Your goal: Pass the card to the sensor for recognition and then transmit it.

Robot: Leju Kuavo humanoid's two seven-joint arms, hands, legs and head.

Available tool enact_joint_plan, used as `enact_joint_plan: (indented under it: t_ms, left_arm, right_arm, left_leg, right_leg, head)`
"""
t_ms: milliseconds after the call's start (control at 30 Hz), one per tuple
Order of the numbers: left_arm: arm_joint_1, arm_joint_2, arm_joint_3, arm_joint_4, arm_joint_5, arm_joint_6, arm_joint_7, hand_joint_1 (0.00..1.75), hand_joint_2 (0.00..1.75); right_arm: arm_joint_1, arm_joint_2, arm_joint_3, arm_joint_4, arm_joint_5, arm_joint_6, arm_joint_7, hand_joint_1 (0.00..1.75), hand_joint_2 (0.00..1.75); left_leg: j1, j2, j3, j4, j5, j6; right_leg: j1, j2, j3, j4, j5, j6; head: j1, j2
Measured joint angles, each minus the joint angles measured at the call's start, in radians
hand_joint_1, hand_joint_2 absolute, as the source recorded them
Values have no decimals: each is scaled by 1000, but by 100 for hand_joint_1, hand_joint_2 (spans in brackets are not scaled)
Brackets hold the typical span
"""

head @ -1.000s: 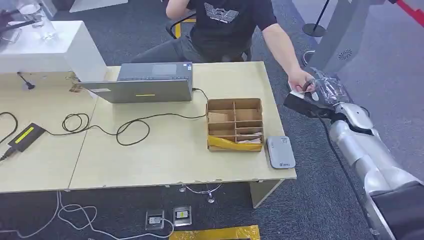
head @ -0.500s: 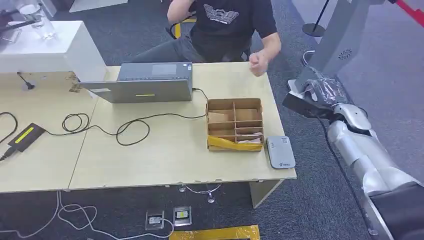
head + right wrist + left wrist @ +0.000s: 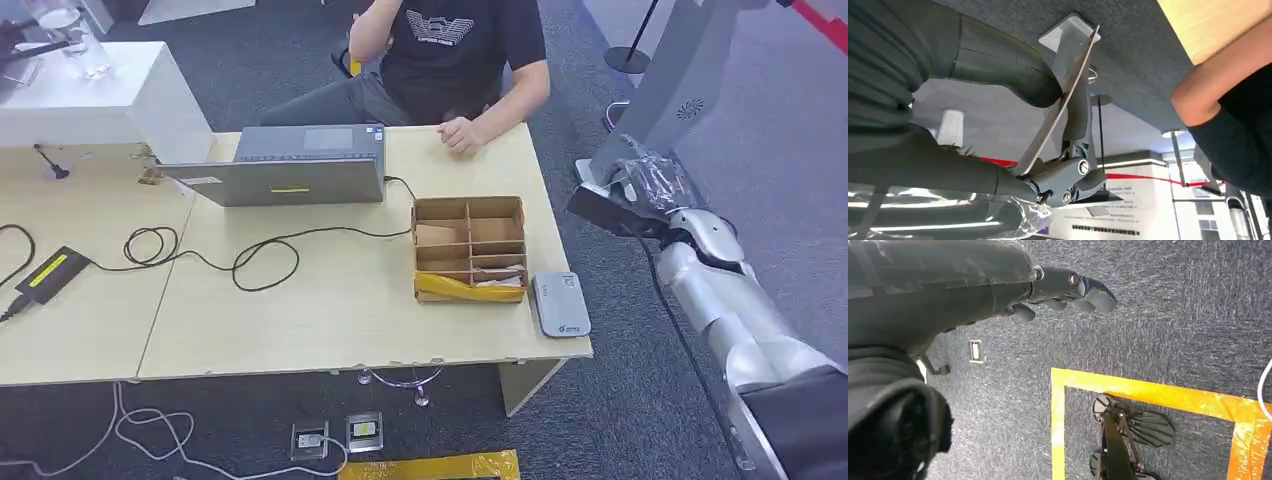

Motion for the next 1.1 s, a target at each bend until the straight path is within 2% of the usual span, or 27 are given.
enact_joint_plan:
  t_ms: [100, 467, 867, 1100]
  left_arm:
    - [0, 3, 0, 0, 3, 0, 0, 0, 0]
    - [3, 6, 0, 0, 22, 18, 21, 0, 0]
    - [3, 7, 0, 0, 32, 21, 16, 0, 0]
    - [3, 6, 0, 0, 41, 29, 16, 0, 0]
  right_arm:
    - [8, -10, -7, 0, -9, -10, -1, 175, 175]
    - [80, -116, -59, -18, -38, -17, -18, 175, 175]
    - [130, -226, -121, -39, -77, -18, 26, 175, 175]
    - [146, -283, -163, -39, -92, -16, 20, 175, 175]
  left_leg:
    - [0, 0, 0, 0, 0, 0]
    - [0, 1, 1, 0, -1, -1]
    - [0, 1, 1, 0, -1, -1]
    - [0, 1, 1, 0, -1, -1]
  right_leg:
    - [0, 0, 0, 0, 0, 0]
    - [0, 0, 0, 0, 0, 0]
    - [0, 0, 0, -1, 0, 0]
    - [0, 0, 0, -1, 0, 0]
  head:
    - [0, 0]
    - [0, 0]
    - [0, 0]
    - [0, 0]
